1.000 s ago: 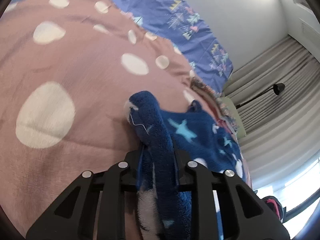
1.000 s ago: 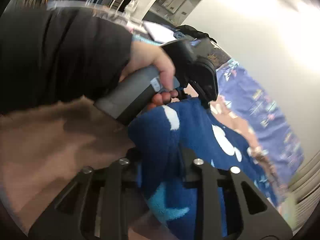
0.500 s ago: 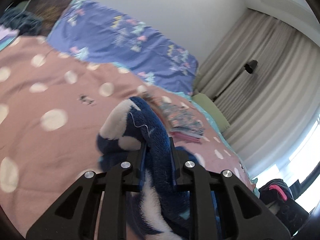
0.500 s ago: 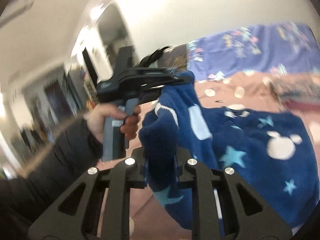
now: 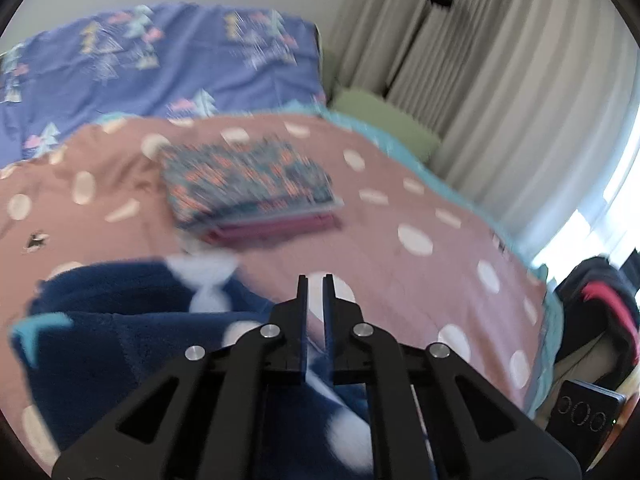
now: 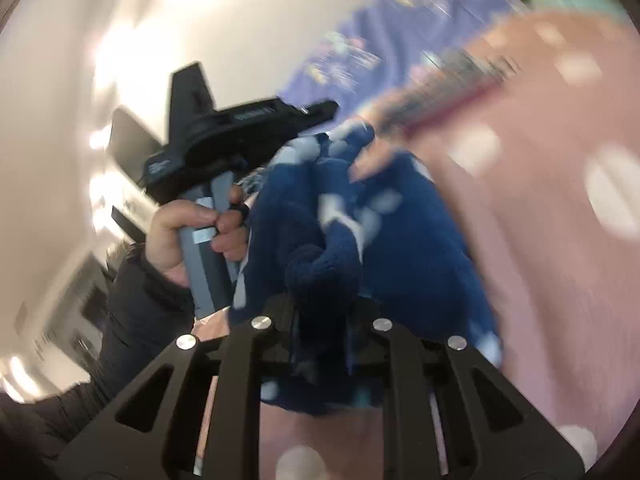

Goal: Fold small clothes

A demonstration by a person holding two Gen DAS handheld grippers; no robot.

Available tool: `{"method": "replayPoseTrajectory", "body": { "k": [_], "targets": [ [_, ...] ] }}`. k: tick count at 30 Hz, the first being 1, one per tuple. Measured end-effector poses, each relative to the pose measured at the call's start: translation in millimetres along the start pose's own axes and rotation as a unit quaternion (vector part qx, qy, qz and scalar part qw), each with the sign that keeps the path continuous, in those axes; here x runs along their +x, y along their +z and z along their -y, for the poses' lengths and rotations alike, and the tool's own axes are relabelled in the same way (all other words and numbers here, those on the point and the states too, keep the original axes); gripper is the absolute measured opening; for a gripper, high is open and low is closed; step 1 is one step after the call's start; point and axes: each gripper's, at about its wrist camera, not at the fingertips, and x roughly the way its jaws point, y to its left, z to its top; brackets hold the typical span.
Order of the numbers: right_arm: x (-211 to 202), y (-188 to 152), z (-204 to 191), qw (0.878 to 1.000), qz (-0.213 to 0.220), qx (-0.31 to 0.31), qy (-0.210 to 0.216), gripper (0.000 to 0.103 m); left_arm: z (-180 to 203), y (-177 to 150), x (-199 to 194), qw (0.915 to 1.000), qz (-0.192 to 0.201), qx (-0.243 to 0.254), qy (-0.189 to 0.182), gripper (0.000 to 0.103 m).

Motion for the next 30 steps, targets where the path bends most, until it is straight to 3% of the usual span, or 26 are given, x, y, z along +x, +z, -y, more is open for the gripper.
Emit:
{"method": "replayPoseTrajectory", "body": {
  "k": [3, 6, 9, 10, 13, 16, 19, 21, 23, 26, 28, 29, 30],
  "targets": [
    [4.4, -10.9, 41.7, 0.997, -0.022, 0.072, 0.002, 0.017, 6.0, -7.1, 31.4, 0.9994, -0.032, 0.002, -0.010, 0.006],
    [3.0, -19.8, 57.9, 0.995, -0.023, 0.092, 0.006, 0.017, 14.0, -8.3, 39.5, 0.9989, -0.040, 0.001, -0.024, 0.006],
    [3.7, -21.6, 54.5, 0.997, -0.022, 0.077, 0.015, 0.017, 22.7, -4.3, 10.0, 0.9992, -0.010, 0.020, -0.032, 0.008],
    [4.1, -21.6, 51.4, 0.997, -0.021, 0.069, 0.016, 0.017, 25.3, -3.3, -2.1, 0.9992, -0.001, 0.028, -0.029, 0.014],
    [4.7, -20.1, 50.0, 0.998, -0.021, 0.053, 0.012, 0.017, 25.0, -10.0, -50.5, 0.9963, 0.043, 0.071, 0.023, 0.033],
    [4.0, -22.0, 50.9, 0.998, -0.022, 0.059, 0.016, 0.017, 0.7, -28.6, -84.4, 0.9907, 0.047, 0.090, 0.091, 0.034],
    [2.7, -23.0, 50.2, 0.998, -0.023, 0.060, 0.016, 0.018, -32.5, -54.6, -87.8, 0.9897, 0.003, 0.079, 0.119, 0.027],
    [2.9, -22.6, 47.8, 0.998, -0.025, 0.057, 0.010, 0.031, -44.1, -70.9, -77.4, 0.9908, -0.028, 0.076, 0.108, 0.020],
    [2.3, -20.9, 46.3, 0.998, -0.020, 0.062, 0.000, 0.049, -46.4, -84.1, -62.4, 0.9877, -0.037, 0.082, 0.128, 0.019],
    [9.1, -14.2, 40.8, 0.998, -0.030, 0.060, 0.005, 0.060, -42.7, -81.3, -46.1, 0.9906, -0.035, 0.073, 0.110, 0.019],
    [19.9, -10.0, 35.8, 0.998, -0.041, 0.047, -0.007, 0.054, -35.9, -75.0, -37.3, 0.9923, -0.036, 0.072, 0.094, 0.019],
    [22.0, -8.3, 34.6, 0.998, -0.042, 0.046, -0.012, 0.035, -28.8, -72.8, -30.9, 0.9916, -0.039, 0.078, 0.095, 0.019],
    [19.8, -5.3, 33.3, 0.998, -0.038, 0.049, -0.007, 0.025, -22.6, -71.8, -27.5, 0.9902, -0.042, 0.089, 0.099, 0.019]
  ]
}}
